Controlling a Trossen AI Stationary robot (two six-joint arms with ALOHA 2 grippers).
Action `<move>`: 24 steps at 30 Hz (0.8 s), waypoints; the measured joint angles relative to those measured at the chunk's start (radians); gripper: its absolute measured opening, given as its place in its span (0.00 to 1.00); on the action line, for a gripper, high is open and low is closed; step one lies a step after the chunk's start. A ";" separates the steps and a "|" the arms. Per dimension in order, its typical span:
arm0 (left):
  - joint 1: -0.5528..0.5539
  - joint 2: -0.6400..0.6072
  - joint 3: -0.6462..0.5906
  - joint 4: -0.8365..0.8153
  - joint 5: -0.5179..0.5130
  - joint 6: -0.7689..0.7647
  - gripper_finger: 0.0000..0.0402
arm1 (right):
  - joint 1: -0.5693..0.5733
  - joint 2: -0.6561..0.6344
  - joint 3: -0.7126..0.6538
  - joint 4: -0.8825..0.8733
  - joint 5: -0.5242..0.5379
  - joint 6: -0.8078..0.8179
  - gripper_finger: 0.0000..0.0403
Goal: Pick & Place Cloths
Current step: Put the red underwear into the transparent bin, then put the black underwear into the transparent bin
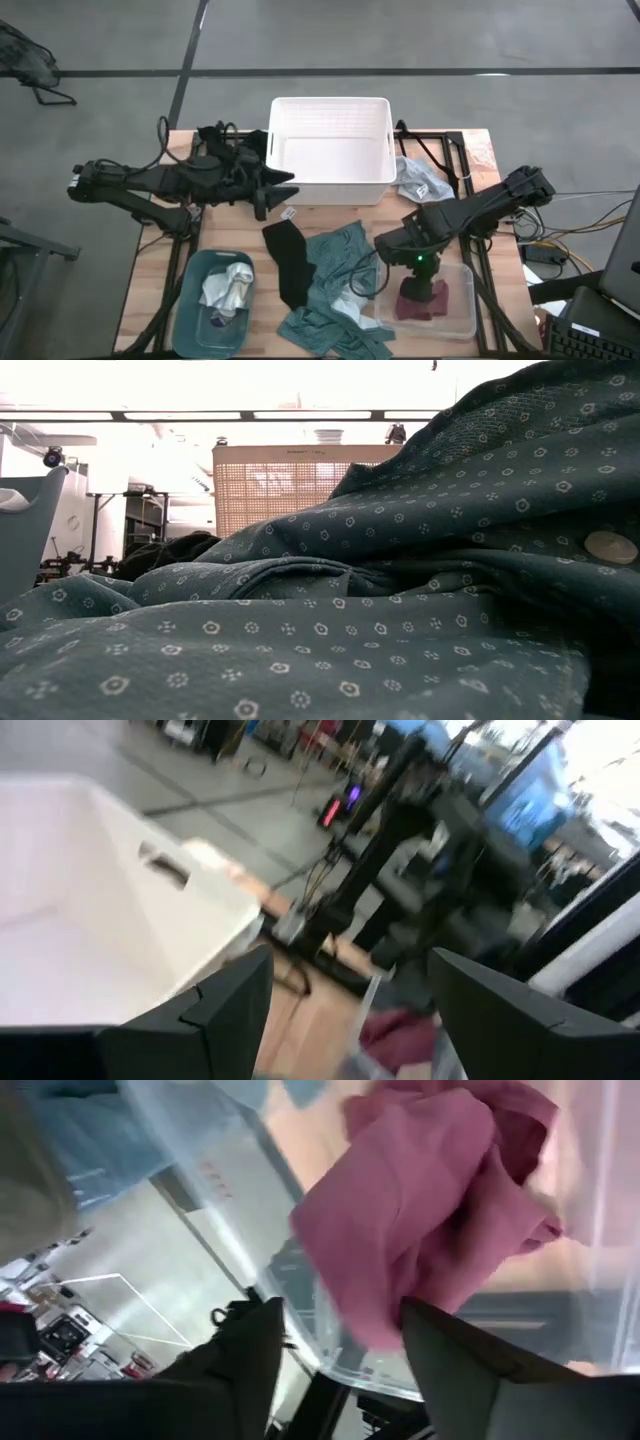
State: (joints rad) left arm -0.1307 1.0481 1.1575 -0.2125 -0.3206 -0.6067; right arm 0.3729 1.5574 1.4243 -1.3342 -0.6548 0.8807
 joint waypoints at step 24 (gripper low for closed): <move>-0.054 0.350 0.000 -0.394 0.622 0.171 0.67 | -0.126 0.000 0.345 -0.001 0.426 -0.205 0.69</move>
State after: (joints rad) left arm -0.1842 1.3978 1.1572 -0.6060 0.3013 -0.4354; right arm 0.2467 1.5570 1.7697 -1.3355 -0.2290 0.6753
